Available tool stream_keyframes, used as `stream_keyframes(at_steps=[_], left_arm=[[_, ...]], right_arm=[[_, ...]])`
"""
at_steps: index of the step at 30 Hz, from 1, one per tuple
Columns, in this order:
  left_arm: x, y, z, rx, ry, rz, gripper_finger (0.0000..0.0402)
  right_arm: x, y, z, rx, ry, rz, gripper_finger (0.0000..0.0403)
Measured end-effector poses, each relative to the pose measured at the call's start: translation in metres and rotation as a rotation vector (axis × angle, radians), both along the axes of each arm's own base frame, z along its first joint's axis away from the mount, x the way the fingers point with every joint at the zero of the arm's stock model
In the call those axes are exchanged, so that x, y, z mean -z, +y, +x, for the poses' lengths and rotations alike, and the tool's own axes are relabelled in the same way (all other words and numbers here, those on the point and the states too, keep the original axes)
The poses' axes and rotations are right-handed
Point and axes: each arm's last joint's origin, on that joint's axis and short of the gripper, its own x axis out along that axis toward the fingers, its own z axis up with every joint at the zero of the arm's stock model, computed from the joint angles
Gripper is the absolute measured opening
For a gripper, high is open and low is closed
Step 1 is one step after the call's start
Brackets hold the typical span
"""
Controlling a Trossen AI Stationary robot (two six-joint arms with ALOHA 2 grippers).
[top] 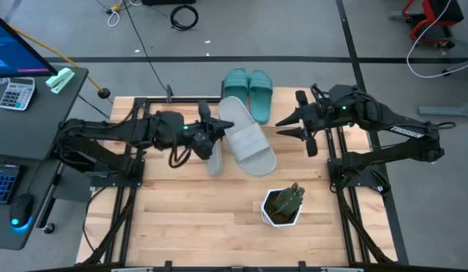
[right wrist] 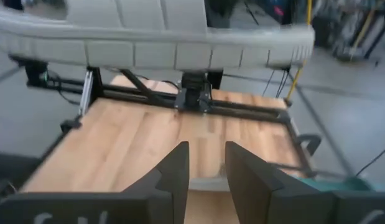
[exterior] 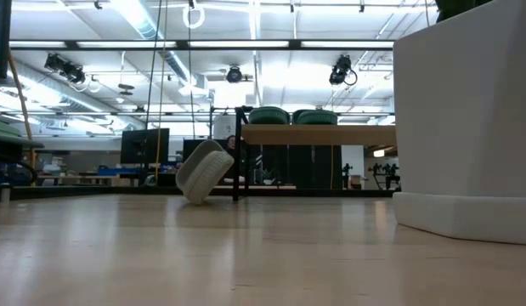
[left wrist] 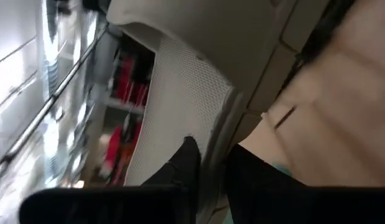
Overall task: Pick and place slides into the shelf
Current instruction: Put the bottom gray slides on the shelf
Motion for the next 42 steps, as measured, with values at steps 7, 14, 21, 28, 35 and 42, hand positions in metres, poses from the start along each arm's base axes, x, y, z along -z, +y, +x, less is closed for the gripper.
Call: stream_keyframes(at_steps=[7, 14, 21, 28, 35, 42], left_arm=[[0.004, 0.037, 0.002, 0.207, 0.017, -0.123, 0.0056], [0.003, 0.079, -0.004, 0.301, -0.011, -0.176, 0.0056], [0.005, 0.095, -0.005, 0.299, -0.016, -0.210, 0.0056], [0.006, 0.093, -0.005, 0.367, -0.008, -0.237, 0.0056], [0.006, 0.093, -0.005, 0.369, -0.006, -0.243, 0.0056], [0.008, 0.093, -0.005, 0.395, 0.000, -0.219, 0.0056]], right_arm=[[0.000, 0.003, -0.015, -0.061, 0.022, -0.189, 0.0109], [-0.001, 0.003, -0.013, -0.104, -0.011, -0.347, 0.0109], [-0.002, 0.001, -0.004, -0.157, -0.053, -0.559, 0.0114], [0.000, 0.006, 0.006, -0.213, -0.072, -0.631, 0.0166], [-0.019, 0.032, 0.009, -0.280, -0.311, -0.697, 0.0239], [-0.020, 0.038, 0.031, -0.263, -0.390, -0.804, 0.0276]])
